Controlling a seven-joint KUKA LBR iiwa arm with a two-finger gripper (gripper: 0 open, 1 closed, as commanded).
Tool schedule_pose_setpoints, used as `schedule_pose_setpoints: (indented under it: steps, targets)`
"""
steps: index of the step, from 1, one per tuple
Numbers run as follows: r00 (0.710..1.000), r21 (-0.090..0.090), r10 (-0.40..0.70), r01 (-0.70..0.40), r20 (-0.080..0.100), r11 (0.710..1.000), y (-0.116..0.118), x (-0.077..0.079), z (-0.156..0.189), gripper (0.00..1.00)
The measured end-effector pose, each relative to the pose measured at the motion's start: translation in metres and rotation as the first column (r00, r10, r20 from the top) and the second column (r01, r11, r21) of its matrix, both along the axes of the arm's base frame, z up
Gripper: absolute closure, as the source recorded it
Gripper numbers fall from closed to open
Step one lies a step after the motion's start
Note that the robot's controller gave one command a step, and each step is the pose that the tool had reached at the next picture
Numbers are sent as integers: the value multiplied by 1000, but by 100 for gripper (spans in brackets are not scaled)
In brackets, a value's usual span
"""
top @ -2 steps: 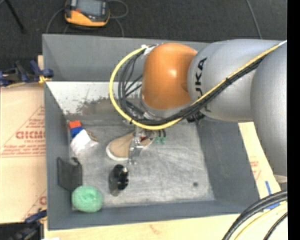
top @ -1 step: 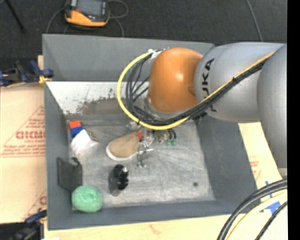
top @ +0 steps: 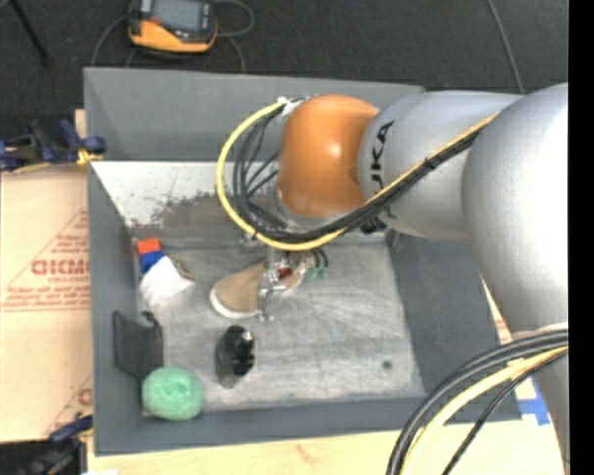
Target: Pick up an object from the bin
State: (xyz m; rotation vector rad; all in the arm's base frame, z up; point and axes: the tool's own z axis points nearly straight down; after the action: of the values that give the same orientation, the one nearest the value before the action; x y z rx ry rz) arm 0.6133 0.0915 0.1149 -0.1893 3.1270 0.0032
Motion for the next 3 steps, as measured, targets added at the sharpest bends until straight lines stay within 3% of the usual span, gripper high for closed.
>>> schedule_pose_setpoints:
  steps: [1,2,3]
  targets:
    - [988,-3,152,-152,-2,988,0,20,-38,0]
    - [995,4,-103,103,5,995,-21,3,-40,100]
    - [995,4,-103,103,5,995,-21,3,-40,100]
